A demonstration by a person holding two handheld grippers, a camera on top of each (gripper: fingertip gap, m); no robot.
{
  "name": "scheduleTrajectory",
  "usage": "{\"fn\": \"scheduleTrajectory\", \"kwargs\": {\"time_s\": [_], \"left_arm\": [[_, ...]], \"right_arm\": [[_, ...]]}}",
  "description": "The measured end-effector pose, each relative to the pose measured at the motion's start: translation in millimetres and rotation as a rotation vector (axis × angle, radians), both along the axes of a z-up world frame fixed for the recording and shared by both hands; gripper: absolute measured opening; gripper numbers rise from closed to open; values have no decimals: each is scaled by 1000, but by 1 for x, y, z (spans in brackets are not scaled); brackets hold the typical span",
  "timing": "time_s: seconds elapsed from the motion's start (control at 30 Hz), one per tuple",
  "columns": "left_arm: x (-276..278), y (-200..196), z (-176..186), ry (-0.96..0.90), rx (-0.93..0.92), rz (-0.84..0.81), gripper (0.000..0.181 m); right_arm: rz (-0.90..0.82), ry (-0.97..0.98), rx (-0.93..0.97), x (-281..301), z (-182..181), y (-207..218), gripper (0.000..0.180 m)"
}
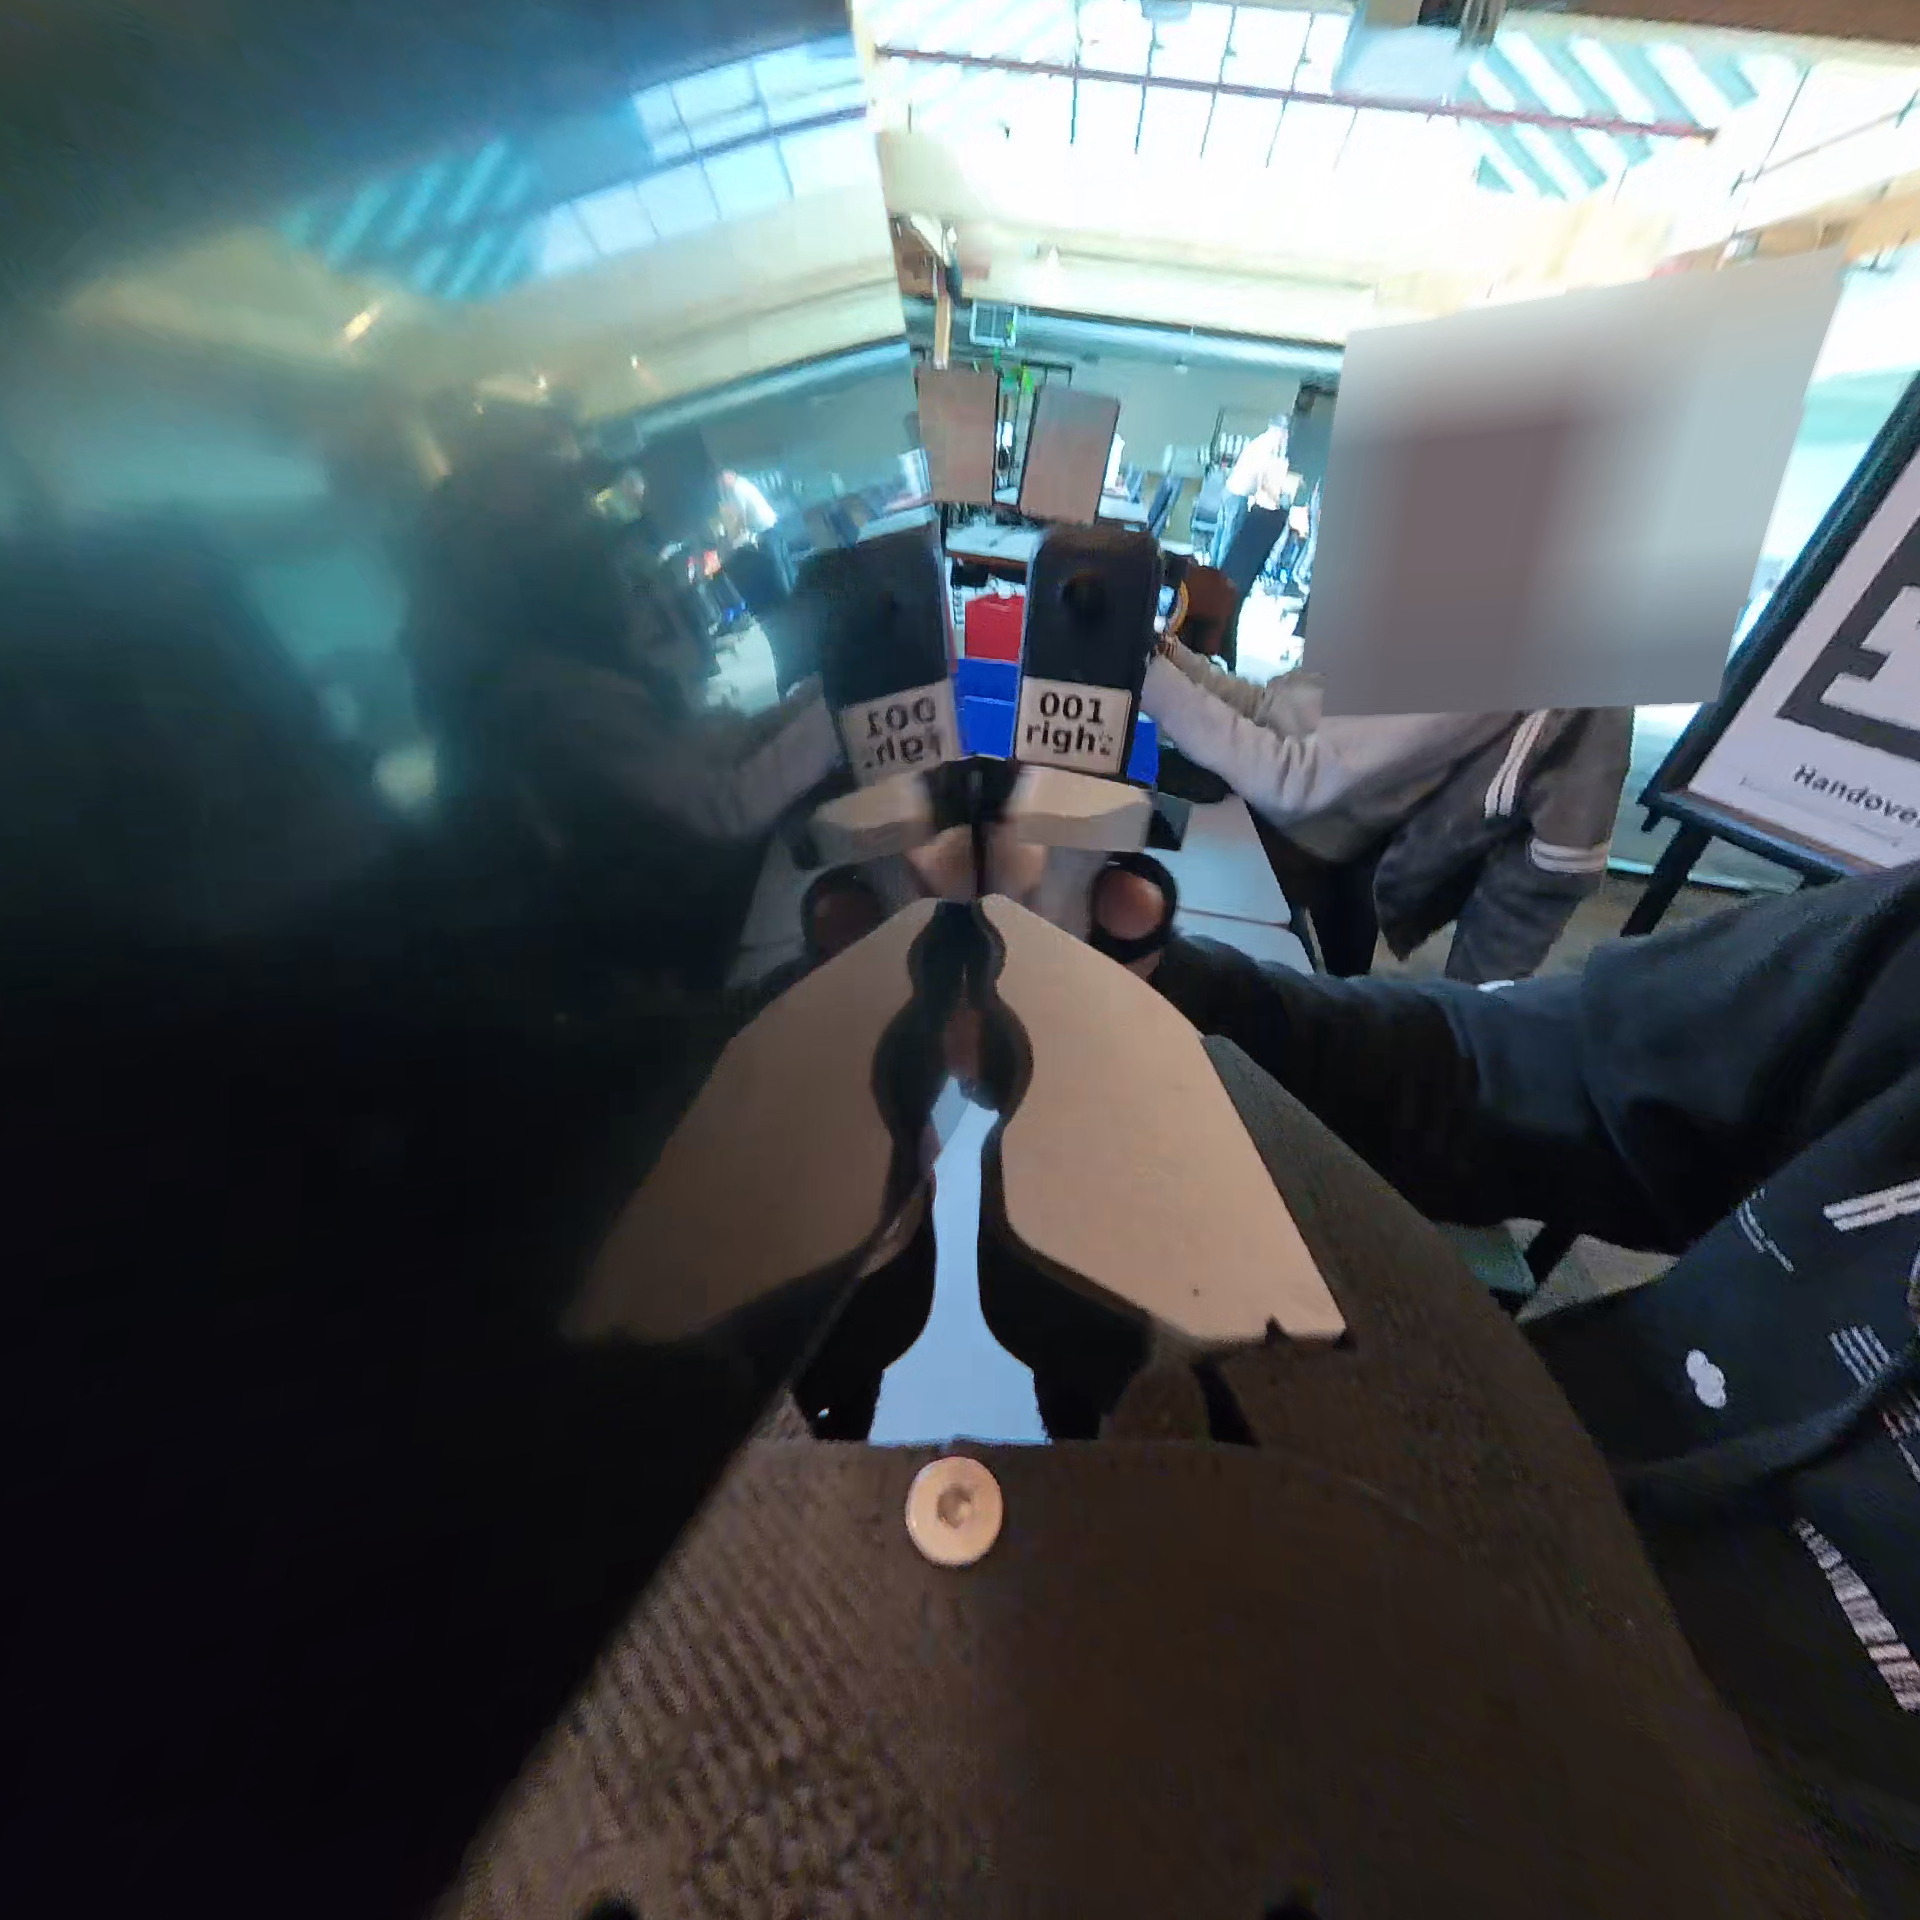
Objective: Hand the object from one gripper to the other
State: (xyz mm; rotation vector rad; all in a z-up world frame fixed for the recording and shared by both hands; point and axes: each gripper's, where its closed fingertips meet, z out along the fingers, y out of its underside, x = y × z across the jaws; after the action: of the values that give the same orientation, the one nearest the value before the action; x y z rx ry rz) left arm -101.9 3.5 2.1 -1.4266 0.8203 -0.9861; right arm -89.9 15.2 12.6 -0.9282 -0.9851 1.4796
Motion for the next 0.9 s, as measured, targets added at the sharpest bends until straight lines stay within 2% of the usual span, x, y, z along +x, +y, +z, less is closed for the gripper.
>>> {"fn": "scheduleTrajectory", "kwargs": {"time_s": [0.1, 0.2, 0.33, 0.43, 0.53, 0.63, 0.73, 0.9], "left_arm": [[2, -1, 3, -29, 15, -12, 1], [0, 1, 15, -149, 50, 2, 14], [-1, 1, 23, -232, 84, 1, 22], [7, 2, 20, -234, 96, 13, 18], [7, 2, 21, -253, 111, 16, 3], [4, 4, 19, -196, 96, 27, 2], [1, 1, 15, -120, 66, 9, 2], [-2, -9, -2, 40, -9, -58, 2]], "right_arm": [[47, 58, -7, 4, 5, -4, 4], [52, 168, -32, 10, 13, -4, 3], [73, 293, -109, 19, 19, 0, 2], [120, 379, -194, 20, 20, 0, 2], [149, 403, -257, 17, 15, 2, 2], [128, 340, -231, 12, 11, 4, 3], [65, 205, -107, 7, 5, 3, 8], [72, -146, 154, 0, -20, -12, 23]]}}
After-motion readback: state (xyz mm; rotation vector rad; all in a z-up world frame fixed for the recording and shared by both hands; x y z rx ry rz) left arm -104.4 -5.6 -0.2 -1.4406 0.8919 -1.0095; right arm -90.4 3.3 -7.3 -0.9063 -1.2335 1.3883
